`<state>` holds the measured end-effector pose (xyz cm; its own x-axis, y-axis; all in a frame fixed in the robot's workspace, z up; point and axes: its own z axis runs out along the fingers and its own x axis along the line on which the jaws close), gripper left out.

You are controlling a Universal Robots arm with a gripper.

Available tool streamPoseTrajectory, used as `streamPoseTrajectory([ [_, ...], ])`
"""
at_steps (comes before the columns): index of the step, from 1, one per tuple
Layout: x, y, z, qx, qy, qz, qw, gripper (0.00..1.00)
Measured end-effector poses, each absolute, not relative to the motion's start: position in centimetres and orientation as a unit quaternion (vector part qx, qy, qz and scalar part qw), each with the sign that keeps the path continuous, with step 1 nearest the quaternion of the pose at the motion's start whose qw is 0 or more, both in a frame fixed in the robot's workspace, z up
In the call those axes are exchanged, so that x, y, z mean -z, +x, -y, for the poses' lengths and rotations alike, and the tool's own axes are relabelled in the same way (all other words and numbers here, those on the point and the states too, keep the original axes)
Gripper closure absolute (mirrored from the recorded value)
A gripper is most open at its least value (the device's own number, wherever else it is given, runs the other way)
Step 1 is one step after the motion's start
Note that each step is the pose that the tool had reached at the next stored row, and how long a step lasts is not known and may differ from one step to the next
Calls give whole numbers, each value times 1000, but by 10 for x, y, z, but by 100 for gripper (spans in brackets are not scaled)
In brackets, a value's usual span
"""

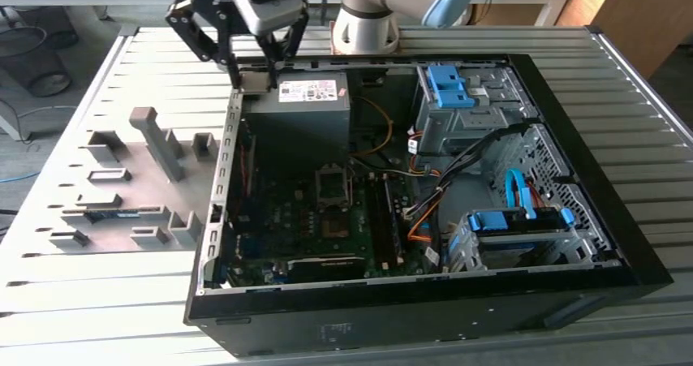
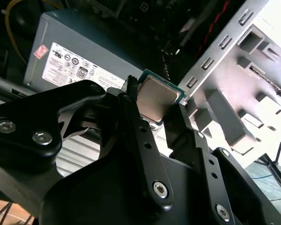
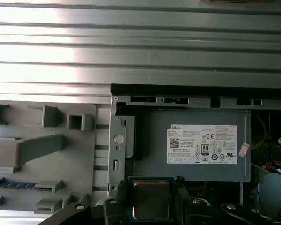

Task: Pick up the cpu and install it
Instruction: 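Pick up the cpu and move it towards the insertion slot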

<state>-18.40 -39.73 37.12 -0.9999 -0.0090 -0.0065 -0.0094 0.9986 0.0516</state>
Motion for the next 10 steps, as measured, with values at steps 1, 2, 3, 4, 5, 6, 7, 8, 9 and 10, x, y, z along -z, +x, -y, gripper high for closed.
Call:
streamPoseTrajectory([
  [1, -371, -180, 397, -26, -5, -1000, 3, 53],
  [2, -371, -176, 397, -26, -5, -1000, 3, 53],
  [3, -371, -173, 397, -26, -5, -1000, 2, 53],
  [4, -371, -170, 397, -26, -5, -1000, 2, 53],
  [5, -371, -167, 397, -26, -5, -1000, 2, 53],
  [6, -371, -165, 397, -26, -5, -1000, 2, 53],
  [7, -371, -162, 397, -26, -5, -1000, 2, 53],
  [8, -371, -160, 397, -26, -5, -1000, 2, 53],
  [9, -371, -157, 397, -26, -5, -1000, 2, 53],
  [10, -371, -154, 397, -26, -5, -1000, 2, 53],
])
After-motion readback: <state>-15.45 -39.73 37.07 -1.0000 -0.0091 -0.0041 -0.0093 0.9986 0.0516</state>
